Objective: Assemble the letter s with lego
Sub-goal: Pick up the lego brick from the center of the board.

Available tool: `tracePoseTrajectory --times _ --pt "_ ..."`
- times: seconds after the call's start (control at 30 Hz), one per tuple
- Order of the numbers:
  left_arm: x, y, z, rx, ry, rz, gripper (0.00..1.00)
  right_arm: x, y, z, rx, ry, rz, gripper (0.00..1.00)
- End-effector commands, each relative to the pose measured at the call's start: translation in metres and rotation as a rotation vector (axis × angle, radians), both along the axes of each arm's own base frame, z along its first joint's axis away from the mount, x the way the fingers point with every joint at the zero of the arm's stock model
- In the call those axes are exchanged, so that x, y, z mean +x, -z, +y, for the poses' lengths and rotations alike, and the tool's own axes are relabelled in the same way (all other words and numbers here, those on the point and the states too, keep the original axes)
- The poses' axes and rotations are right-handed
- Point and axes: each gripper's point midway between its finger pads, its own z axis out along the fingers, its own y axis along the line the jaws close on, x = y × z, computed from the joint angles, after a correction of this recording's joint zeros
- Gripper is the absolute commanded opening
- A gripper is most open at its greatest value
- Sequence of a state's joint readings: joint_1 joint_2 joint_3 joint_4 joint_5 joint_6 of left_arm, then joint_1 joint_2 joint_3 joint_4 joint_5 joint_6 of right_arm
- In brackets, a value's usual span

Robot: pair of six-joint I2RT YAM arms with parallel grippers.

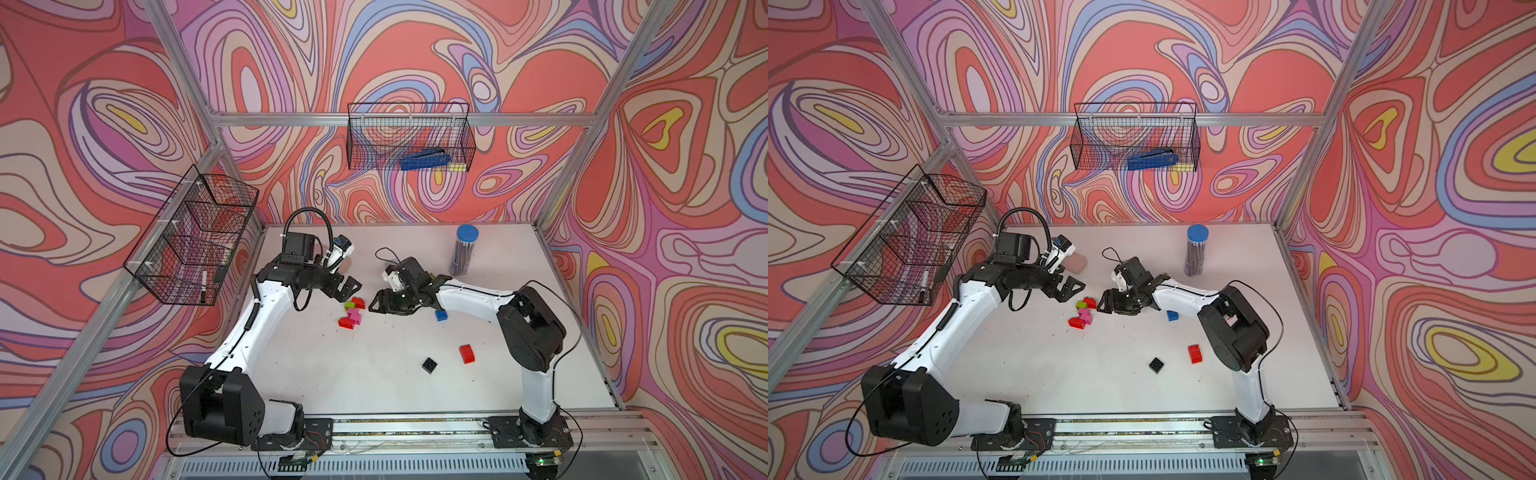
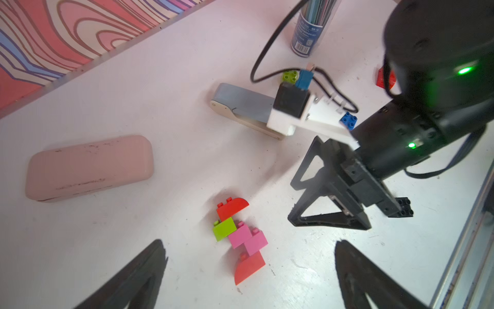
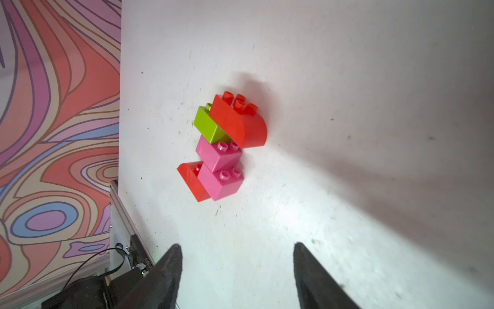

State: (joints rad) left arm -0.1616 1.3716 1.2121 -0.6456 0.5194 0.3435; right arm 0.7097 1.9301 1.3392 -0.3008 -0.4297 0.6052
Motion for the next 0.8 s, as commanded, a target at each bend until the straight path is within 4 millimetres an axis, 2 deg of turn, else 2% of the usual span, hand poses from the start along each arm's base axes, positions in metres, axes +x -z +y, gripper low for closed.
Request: tracePoseTrajectory --times 0.0,0.13,0.27,0.37,0.57,0.77 --pt "-0.011 0.004 -0.006 -0.05 -0.054 0.085 1.0 0.001 0.004 -0.045 -0.179 0.031 -0.104 0.69" --pt "-0.014 -0.001 -0.014 -0.103 -0.092 0.042 1.0 -0.001 -0.011 -0.076 -0.262 0.043 -0.215 0.71" --pt "-0.018 0.006 -0.021 -0.149 -0.112 0.054 1.0 -0.004 -0.017 -0.097 -0.323 0.049 -0.276 0.72" --pt "-0.024 0.014 -0.028 -0.147 -0.125 0.075 1.0 -0.012 -0.013 -0.108 -0.358 0.06 -0.248 0.72" --pt "-0.03 0.027 -0.029 -0.132 -0.169 0.088 1.0 -0.041 0.003 -0.137 -0.439 0.149 -0.117 0.7" --pt "-0.033 0.028 -0.037 -0.131 -0.152 0.087 1.0 -0.067 0.002 -0.161 -0.452 0.209 -0.082 0.69"
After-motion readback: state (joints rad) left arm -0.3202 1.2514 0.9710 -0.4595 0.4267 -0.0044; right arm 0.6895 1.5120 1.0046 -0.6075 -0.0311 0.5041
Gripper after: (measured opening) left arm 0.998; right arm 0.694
